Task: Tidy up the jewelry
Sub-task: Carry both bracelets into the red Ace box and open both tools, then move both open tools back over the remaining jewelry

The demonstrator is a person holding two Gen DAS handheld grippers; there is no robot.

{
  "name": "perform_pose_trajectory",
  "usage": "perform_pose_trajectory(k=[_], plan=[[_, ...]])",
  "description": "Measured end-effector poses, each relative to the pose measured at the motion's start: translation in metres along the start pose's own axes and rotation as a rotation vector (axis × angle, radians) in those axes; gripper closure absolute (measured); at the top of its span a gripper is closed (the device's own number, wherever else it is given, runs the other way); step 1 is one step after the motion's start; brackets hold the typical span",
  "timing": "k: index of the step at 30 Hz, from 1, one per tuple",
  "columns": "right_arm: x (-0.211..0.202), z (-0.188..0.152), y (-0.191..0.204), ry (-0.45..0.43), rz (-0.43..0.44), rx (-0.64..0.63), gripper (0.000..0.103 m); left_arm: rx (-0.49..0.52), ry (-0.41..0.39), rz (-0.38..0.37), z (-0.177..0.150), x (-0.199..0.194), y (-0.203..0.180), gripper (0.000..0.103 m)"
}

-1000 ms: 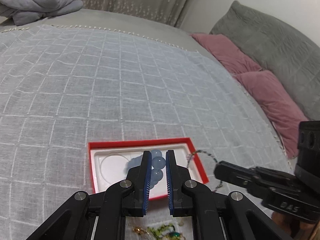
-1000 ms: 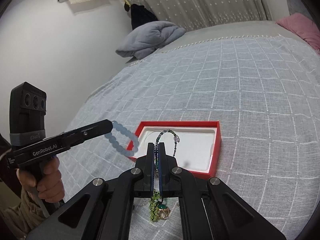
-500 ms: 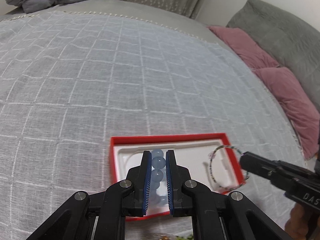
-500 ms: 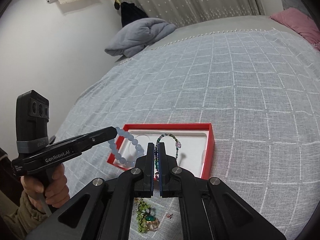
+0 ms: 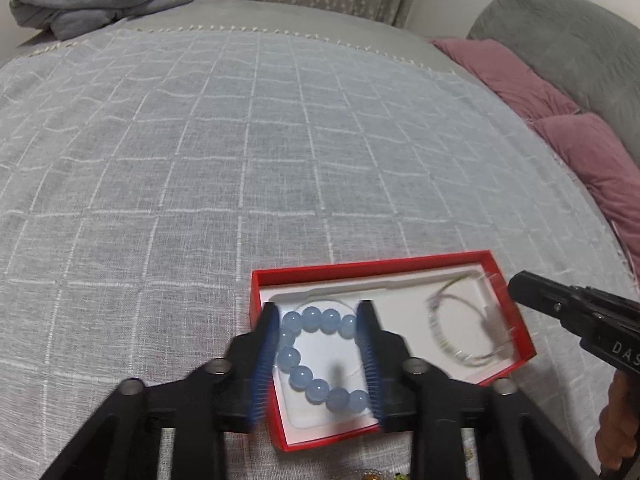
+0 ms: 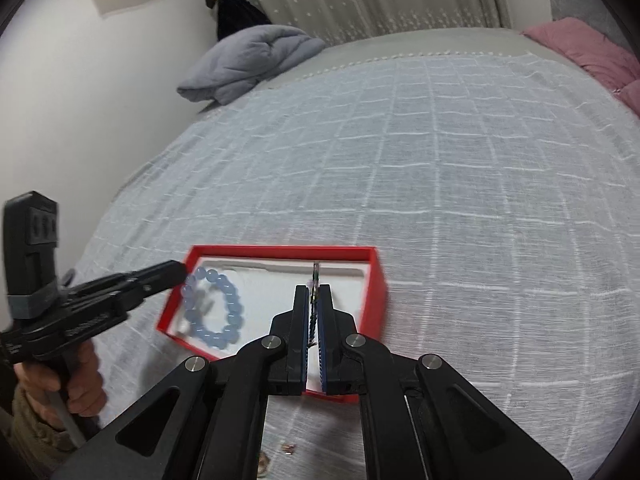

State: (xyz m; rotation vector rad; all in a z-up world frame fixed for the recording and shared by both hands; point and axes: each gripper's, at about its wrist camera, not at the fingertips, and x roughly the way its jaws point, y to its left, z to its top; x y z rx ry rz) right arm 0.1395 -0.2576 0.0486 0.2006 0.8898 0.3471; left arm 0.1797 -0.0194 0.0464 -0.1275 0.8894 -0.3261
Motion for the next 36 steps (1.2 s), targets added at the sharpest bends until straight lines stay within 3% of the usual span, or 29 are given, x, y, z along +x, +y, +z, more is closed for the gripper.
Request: perform_pose_trajectory(k=[7,10,11,13,15,17,23,27,36], plan=[[-0.018,0.002,0.01,-0.053,-0.057,-0.05,0.095,-0.027,0.011,0.02,-0.008,-0.011,0.009,0.065],[-0.032,-0.002,0.015,-0.075,-0.034,-0.064,0.095,-0.029,0.009,0.04,-0.02,-0.023,0.013,0.065],[-0.037,-0.004,0.019,-0.078,-0.027,-0.076,0.092,-0.027,0.013,0.052,-0.023,-0.025,0.014,0.065],[-0.045,-0.01,0.026,-0.079,-0.018,-0.097,0.079,-0.007,0.024,0.093,-0.028,-0.031,0.012,0.065],[-0.052,-0.018,0.032,-0.081,-0.001,-0.106,0.063,0.003,0.03,0.088,-0.031,-0.034,0.008,0.065],[-0.059,-0.026,0.037,-0.073,0.025,-0.107,0.06,-0.006,0.054,0.071,-0.04,-0.036,0.007,0.065],[-0.064,-0.035,0.047,-0.029,0.053,-0.108,0.059,-0.059,0.163,0.066,-0.074,-0.027,0.02,0.066],[-0.059,-0.042,0.048,0.022,0.08,-0.072,0.059,-0.13,0.247,-0.02,-0.086,-0.018,0.024,0.066],[-0.048,-0.064,0.051,0.133,0.07,-0.062,0.059,-0.113,0.269,0.001,-0.094,-0.008,0.014,0.071]])
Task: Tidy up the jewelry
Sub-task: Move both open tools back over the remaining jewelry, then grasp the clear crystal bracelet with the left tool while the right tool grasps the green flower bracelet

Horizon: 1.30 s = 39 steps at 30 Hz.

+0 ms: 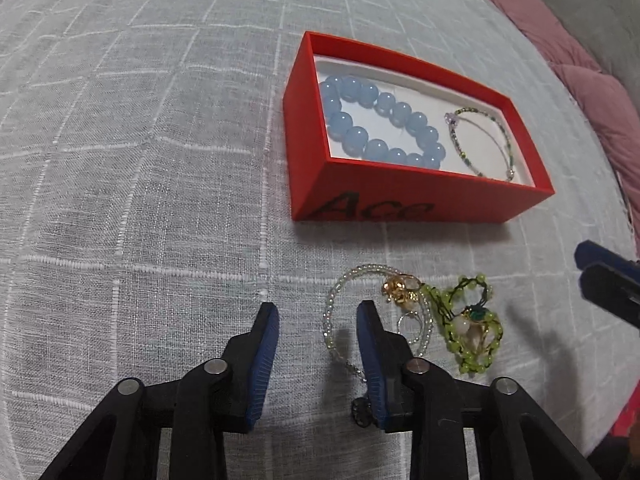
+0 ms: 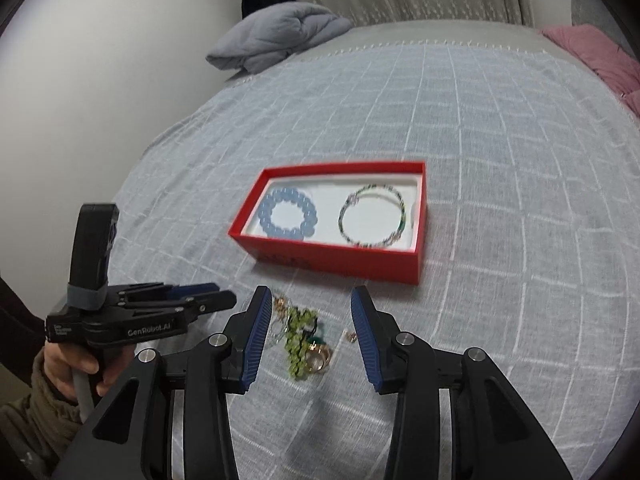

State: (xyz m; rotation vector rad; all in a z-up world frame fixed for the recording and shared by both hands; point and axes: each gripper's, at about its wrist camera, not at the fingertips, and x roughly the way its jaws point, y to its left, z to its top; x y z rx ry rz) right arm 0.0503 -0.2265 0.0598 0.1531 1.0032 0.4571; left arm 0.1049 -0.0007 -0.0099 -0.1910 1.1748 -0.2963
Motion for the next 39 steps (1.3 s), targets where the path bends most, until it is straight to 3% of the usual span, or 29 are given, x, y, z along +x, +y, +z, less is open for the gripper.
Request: perform_pose_trajectory(k=[6,16,18,19,20,25,35,39], plan=[[0.007,-0.003,-0.004,0.046,-0.004,0.013,0.059,0.039,0.015,0.04,-0.004,0.015,-0.01,0.074],[0.023,-0.009,-0.004,0.13,-0.026,-0.002,0.059,0.148,-0.034,0.131,-0.007,0.028,-0.039,0.074],[0.024,-0.01,-0.004,0.135,-0.023,-0.001,0.059,0.133,-0.042,0.125,-0.005,0.029,-0.038,0.081],[0.024,-0.01,-0.004,0.135,-0.027,-0.003,0.059,0.125,-0.048,0.132,-0.004,0.029,-0.036,0.095],[0.023,-0.01,-0.003,0.135,-0.027,-0.005,0.059,0.121,-0.051,0.138,-0.003,0.029,-0.033,0.1],[0.023,-0.01,-0.001,0.134,-0.02,-0.016,0.06,0.118,-0.064,0.148,-0.001,0.03,-0.035,0.103],[0.029,-0.01,-0.012,0.128,0.016,0.018,0.062,0.038,-0.122,0.031,0.009,-0.002,-0.019,0.103],[0.028,-0.012,0.0,0.13,0.04,-0.045,0.062,0.056,-0.147,-0.019,0.006,-0.021,-0.014,0.103]])
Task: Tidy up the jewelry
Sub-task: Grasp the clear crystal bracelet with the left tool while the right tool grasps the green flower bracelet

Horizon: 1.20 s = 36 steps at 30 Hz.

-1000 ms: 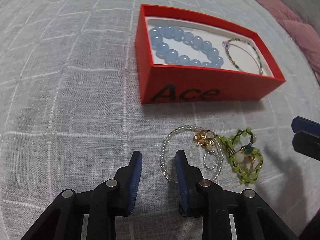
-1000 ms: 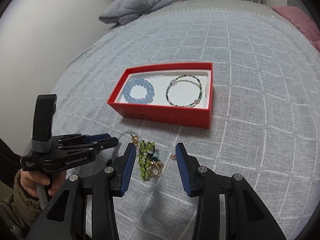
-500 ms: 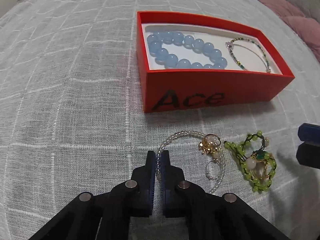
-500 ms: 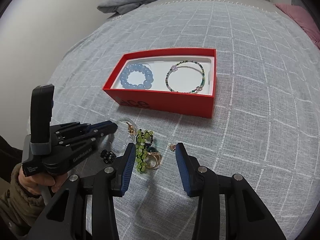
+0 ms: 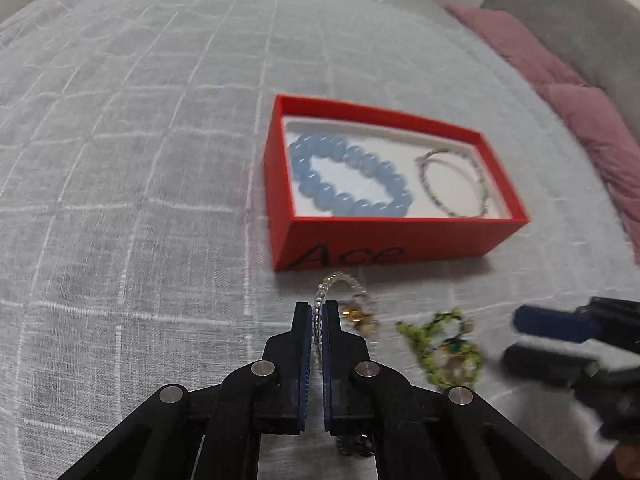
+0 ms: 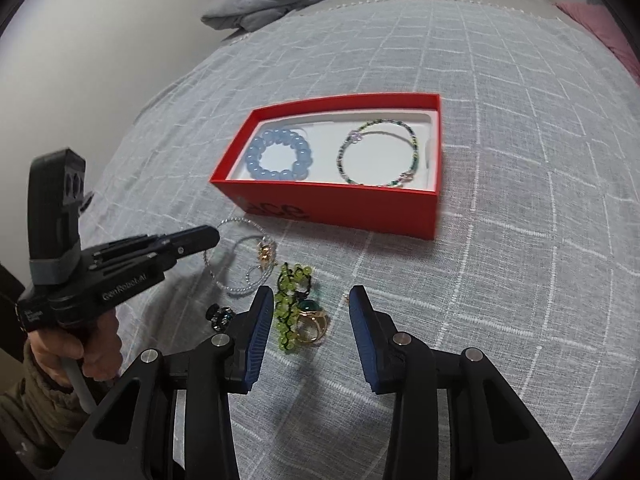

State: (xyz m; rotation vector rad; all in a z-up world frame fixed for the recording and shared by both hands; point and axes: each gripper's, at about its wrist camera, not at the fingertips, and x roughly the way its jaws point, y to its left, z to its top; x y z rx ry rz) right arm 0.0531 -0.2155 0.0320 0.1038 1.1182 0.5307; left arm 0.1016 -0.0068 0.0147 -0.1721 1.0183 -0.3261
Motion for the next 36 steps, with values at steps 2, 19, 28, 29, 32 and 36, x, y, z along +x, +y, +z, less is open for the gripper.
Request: perform_pose_trajectory(k=[2,19,28,29,32,36], plan=[[0.001,-0.003,0.014,0.003,-0.015,-0.087,0.062,0.013,-0.008,-0.029,0.001,-0.006,-0.002,0.103],[0.016,-0.015,0.037,0.036,-0.135,-0.273,0.103,0.055,-0.101,-0.114,0.005,-0.036,-0.016,0.103],[0.013,-0.014,0.035,0.007,-0.148,-0.259,0.101,0.057,-0.112,-0.109,0.006,-0.037,-0.017,0.103],[0.017,-0.014,0.037,0.013,-0.165,-0.259,0.101,0.058,-0.111,-0.105,0.006,-0.036,-0.017,0.103],[0.022,-0.015,0.037,0.009,-0.182,-0.254,0.101,0.056,-0.106,-0.102,0.005,-0.034,-0.016,0.103],[0.019,-0.013,0.034,-0.021,-0.197,-0.239,0.101,0.057,-0.108,-0.1,0.006,-0.035,-0.016,0.103]])
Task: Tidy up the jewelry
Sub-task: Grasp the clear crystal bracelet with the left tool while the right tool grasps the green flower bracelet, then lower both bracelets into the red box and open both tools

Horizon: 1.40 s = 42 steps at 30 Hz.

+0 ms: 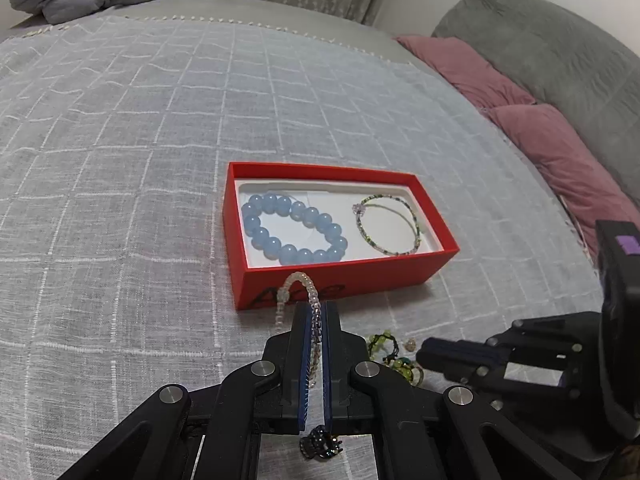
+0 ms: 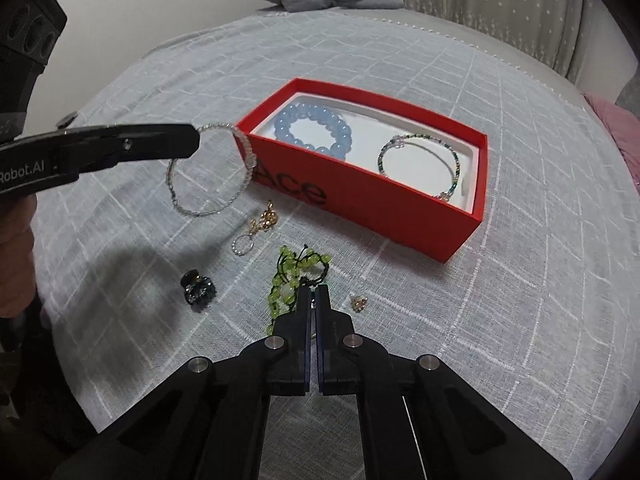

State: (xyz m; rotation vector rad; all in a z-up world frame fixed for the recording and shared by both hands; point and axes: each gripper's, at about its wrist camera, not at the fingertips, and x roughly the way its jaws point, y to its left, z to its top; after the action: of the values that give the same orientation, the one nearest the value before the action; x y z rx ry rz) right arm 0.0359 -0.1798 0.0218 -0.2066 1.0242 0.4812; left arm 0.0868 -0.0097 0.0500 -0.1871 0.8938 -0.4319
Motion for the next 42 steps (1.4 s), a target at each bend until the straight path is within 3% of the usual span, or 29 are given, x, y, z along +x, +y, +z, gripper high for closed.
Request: perform_pose_trajectory(k=[4,6,8,13,17,18,19,26,33,42], plan=[[-0.006,0.001,-0.001,-0.035,0.014,0.004,0.094,0.004,0.002,0.0,-0.001,0.001,-0.001,0.103],[-0.004,-0.001,0.003,-0.028,0.017,-0.004,0.067,0.005,0.004,0.002,-0.001,0.002,-0.002,0.103],[-0.001,-0.002,0.007,-0.023,0.015,-0.016,0.061,0.005,0.004,0.004,-0.001,0.002,-0.002,0.103],[0.01,-0.003,0.011,0.005,-0.004,-0.029,0.062,0.006,0.007,0.006,-0.001,0.004,-0.001,0.103],[0.016,-0.007,0.022,0.01,-0.065,-0.098,0.082,0.009,0.006,0.007,-0.002,0.004,-0.001,0.103],[0.014,-0.007,0.023,0.001,-0.068,-0.109,0.096,0.009,0.005,0.008,-0.001,0.004,-0.001,0.103],[0.011,-0.006,0.024,-0.009,-0.062,-0.11,0.097,0.009,0.004,0.009,-0.001,0.004,0.0,0.103],[-0.002,-0.003,0.012,-0.036,-0.004,-0.057,0.098,0.005,-0.001,0.001,0.0,0.001,0.002,0.103],[-0.046,0.006,-0.017,-0.18,0.21,0.08,0.098,-0.005,-0.047,-0.042,0.007,-0.014,0.001,0.103],[-0.063,0.013,-0.035,-0.244,0.179,0.133,0.098,0.001,-0.07,-0.038,0.017,-0.01,-0.003,0.103]])
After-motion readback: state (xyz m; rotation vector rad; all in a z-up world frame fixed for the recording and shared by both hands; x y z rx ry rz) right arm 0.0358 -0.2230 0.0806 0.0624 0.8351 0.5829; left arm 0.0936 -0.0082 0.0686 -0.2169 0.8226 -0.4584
